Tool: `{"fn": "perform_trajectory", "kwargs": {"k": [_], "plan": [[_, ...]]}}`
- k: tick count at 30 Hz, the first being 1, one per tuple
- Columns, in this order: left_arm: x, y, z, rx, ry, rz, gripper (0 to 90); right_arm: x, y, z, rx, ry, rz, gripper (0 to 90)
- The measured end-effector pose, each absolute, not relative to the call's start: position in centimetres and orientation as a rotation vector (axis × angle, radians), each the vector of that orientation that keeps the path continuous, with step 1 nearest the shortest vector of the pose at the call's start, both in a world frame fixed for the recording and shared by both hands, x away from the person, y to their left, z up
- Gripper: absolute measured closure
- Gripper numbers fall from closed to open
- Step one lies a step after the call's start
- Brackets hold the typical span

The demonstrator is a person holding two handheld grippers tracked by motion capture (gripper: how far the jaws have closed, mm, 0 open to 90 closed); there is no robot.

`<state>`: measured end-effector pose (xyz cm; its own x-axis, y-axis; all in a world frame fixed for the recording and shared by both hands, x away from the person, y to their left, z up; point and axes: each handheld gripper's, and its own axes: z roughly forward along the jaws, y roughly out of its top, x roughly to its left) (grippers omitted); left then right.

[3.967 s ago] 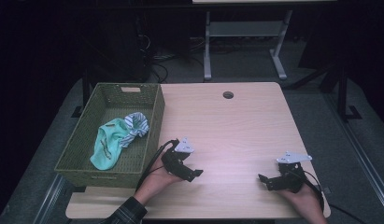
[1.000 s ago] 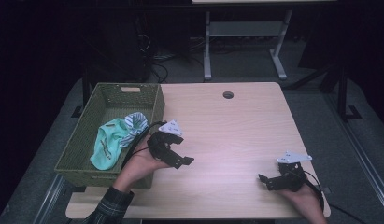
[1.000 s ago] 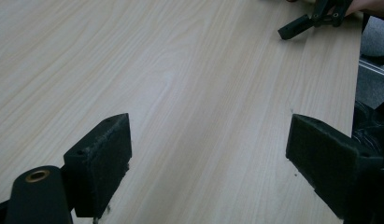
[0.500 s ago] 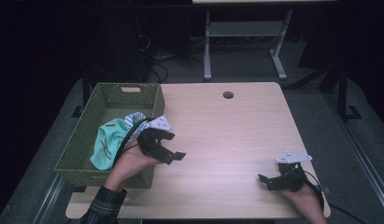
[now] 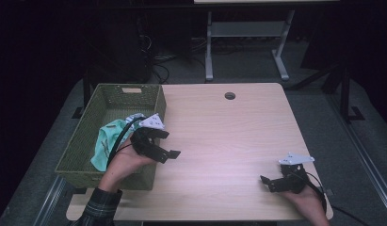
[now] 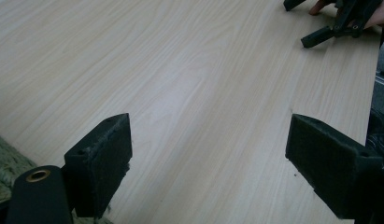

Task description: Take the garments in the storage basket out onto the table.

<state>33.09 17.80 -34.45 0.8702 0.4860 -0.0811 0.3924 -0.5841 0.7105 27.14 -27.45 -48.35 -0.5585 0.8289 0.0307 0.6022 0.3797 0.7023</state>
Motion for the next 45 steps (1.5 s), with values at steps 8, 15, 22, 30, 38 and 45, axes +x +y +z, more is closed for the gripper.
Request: {"fn": "perform_trajectory", "kwargs": {"k": [8, 15, 22, 30, 38, 45], "plan": [[33.2, 19.1, -34.1, 2.237, 0.664, 0.178, 14.1, 27.1, -27.5, -48.4, 1.252, 2.317, 0.973, 0.6], [33.3, 20.4, -33.9, 2.229, 0.688, 0.201, 14.2, 27.1, -27.4, -48.4, 1.253, 2.318, 0.973, 0.6], [33.4, 21.5, -33.8, 2.205, 0.732, 0.219, 14.4, 27.1, -27.4, -48.3, 1.254, 2.318, 0.973, 0.6], [33.6, 23.0, -33.8, 2.193, 0.769, 0.237, 14.5, 27.1, -27.4, -48.3, 1.253, 2.318, 0.973, 0.6], [33.7, 24.5, -33.3, 2.197, 0.786, 0.278, 14.4, 27.1, -27.4, -48.3, 1.254, 2.318, 0.973, 0.6], [33.9, 26.0, -33.2, 2.182, 0.818, 0.309, 14.5, 27.1, -27.5, -48.3, 1.253, 2.318, 0.973, 0.6]]}}
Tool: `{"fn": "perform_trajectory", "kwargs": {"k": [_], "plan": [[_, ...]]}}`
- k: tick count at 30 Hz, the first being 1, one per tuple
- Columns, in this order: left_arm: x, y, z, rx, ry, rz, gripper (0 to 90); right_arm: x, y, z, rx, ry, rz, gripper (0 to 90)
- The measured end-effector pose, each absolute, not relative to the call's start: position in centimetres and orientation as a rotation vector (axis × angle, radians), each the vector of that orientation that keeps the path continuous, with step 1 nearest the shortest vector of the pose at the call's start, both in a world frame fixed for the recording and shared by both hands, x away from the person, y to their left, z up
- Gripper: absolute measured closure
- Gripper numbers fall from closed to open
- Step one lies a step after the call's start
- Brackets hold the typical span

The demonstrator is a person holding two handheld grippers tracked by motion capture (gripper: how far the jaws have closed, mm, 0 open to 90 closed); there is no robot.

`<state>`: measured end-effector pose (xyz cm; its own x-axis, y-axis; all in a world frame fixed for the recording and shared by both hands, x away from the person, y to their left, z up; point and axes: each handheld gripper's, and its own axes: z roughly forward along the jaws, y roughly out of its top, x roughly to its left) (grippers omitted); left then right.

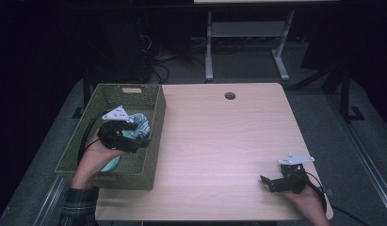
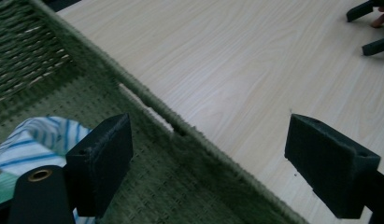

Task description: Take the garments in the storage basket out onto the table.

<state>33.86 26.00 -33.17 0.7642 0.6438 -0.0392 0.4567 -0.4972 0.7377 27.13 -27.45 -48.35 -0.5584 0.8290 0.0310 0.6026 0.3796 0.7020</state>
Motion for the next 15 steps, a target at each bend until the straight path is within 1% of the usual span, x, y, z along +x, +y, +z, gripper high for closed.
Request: {"fn": "perform_trajectory", "kwargs": {"k": [15], "plan": [[34.5, 29.4, -33.3, 2.178, 0.905, 0.369, 16.0, 27.1, -27.5, -48.4, 1.251, 2.318, 0.973, 0.6]]}}
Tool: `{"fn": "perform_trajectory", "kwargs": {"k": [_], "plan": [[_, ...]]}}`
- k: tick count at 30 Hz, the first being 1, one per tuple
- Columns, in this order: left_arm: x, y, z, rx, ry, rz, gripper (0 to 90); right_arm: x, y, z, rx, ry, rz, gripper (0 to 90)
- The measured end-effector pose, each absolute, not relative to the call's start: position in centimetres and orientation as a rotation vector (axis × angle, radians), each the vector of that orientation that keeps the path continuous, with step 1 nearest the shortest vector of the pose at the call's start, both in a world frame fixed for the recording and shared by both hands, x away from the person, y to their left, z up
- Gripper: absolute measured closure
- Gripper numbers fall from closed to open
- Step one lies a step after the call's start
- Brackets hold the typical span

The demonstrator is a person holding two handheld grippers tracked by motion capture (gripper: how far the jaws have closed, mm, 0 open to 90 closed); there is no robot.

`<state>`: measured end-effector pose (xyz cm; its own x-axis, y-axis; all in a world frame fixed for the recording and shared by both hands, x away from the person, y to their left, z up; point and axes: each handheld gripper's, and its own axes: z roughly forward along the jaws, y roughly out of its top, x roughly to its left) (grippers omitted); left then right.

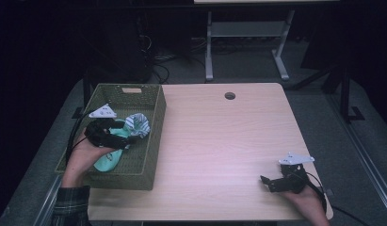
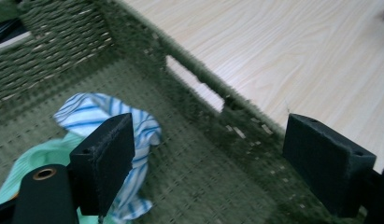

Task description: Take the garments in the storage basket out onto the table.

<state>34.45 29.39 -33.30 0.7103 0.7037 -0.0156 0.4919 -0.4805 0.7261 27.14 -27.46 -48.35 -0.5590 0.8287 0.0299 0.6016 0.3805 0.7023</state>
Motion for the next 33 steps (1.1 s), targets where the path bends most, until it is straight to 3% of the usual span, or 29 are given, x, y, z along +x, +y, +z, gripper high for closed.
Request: {"fn": "perform_trajectory", "kwargs": {"k": [33], "plan": [[36.6, 34.1, -37.6, 2.252, 1.096, 0.467, 21.6, 27.1, -27.5, -48.4, 1.25, 2.318, 0.974, 0.6]]}}
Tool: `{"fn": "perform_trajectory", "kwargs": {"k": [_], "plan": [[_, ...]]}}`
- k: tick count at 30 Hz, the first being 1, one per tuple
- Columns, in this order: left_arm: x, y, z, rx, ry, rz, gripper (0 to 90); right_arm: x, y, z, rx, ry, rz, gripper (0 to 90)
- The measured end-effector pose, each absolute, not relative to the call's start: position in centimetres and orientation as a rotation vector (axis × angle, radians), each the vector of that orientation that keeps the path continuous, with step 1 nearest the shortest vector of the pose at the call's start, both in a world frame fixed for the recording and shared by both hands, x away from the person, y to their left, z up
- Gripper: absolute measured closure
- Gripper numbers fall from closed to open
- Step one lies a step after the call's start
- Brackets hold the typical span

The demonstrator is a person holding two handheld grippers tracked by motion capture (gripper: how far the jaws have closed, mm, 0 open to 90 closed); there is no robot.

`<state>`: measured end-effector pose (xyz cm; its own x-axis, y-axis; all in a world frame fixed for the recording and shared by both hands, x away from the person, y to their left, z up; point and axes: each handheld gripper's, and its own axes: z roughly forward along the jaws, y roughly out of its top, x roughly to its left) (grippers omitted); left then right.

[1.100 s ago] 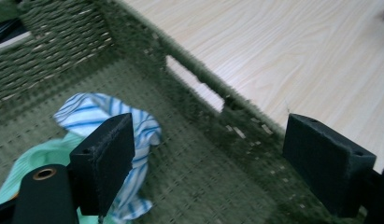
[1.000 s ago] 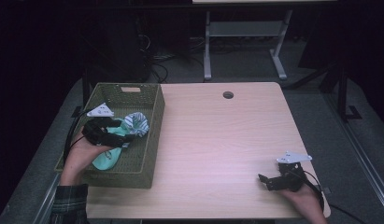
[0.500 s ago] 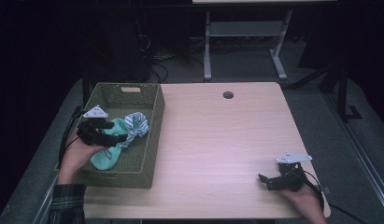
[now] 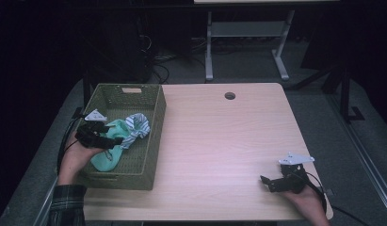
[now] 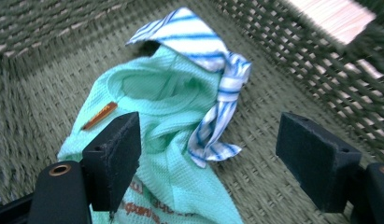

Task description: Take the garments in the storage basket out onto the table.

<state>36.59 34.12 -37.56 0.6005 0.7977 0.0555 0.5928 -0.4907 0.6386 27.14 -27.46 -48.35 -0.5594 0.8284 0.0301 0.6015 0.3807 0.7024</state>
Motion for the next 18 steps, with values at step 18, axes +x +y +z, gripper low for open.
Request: {"fn": "perform_trajectory", "kwargs": {"k": [18], "plan": [[37.6, 35.0, -40.4, 2.317, 1.247, 0.428, 20.6, 27.1, -27.5, -48.3, 1.252, 2.318, 0.973, 0.6]]}}
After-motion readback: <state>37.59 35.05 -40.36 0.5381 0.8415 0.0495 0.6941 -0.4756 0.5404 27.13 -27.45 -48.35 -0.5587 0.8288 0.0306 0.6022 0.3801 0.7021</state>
